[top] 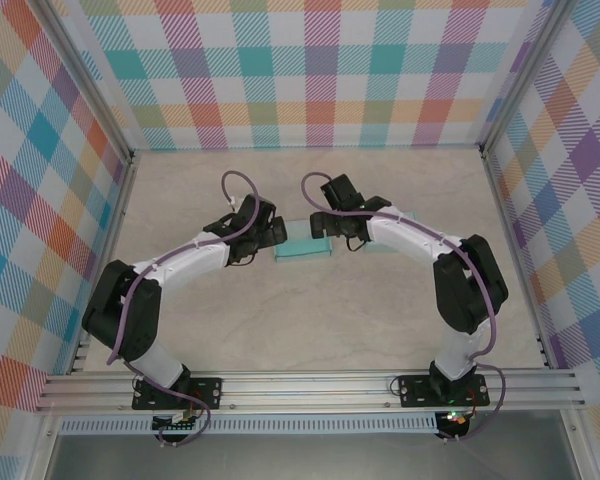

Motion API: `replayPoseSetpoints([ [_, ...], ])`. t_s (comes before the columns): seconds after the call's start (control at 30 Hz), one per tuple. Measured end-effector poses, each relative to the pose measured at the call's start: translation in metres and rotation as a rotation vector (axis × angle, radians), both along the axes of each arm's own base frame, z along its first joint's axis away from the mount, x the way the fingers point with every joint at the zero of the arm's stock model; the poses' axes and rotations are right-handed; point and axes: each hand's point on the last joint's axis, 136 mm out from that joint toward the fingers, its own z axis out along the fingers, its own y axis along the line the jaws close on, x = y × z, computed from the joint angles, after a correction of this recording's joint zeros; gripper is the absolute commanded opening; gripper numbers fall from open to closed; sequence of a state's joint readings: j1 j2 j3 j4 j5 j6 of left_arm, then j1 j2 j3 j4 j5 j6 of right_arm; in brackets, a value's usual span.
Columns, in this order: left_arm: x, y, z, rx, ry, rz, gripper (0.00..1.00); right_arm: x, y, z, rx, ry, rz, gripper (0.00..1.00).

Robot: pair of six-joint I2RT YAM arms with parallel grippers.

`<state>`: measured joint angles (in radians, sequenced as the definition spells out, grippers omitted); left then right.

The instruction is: Fold the paper box

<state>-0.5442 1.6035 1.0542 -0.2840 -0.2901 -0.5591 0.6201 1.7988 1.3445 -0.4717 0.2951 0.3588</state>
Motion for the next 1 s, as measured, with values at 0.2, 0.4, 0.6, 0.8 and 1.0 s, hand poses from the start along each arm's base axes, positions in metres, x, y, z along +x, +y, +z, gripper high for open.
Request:
replayPoseSetpoints([
  [0.2, -0.017, 0.008, -0.03, -0.007, 0.063, 0.031, 1.0, -0.012, -0.005, -0.024, 0.029, 0.065, -0.027, 1.0],
  [0.4, -0.024, 0.011, -0.045, -0.028, 0.083, 0.061, 1.0, -0.018, -0.006, -0.034, 0.061, 0.094, -0.043, 1.0],
  [0.6, -0.026, 0.01, -0.058, -0.044, 0.1, 0.079, 0.99, -0.024, -0.006, -0.045, 0.079, 0.119, -0.045, 1.0],
  [0.8, -0.025, 0.008, -0.061, -0.07, 0.091, 0.09, 0.98, -0.029, -0.005, -0.056, 0.099, 0.133, -0.045, 0.99],
  [1.0, -0.024, 0.007, -0.062, -0.091, 0.082, 0.102, 0.98, -0.03, -0.002, -0.062, 0.133, 0.135, -0.047, 0.96],
])
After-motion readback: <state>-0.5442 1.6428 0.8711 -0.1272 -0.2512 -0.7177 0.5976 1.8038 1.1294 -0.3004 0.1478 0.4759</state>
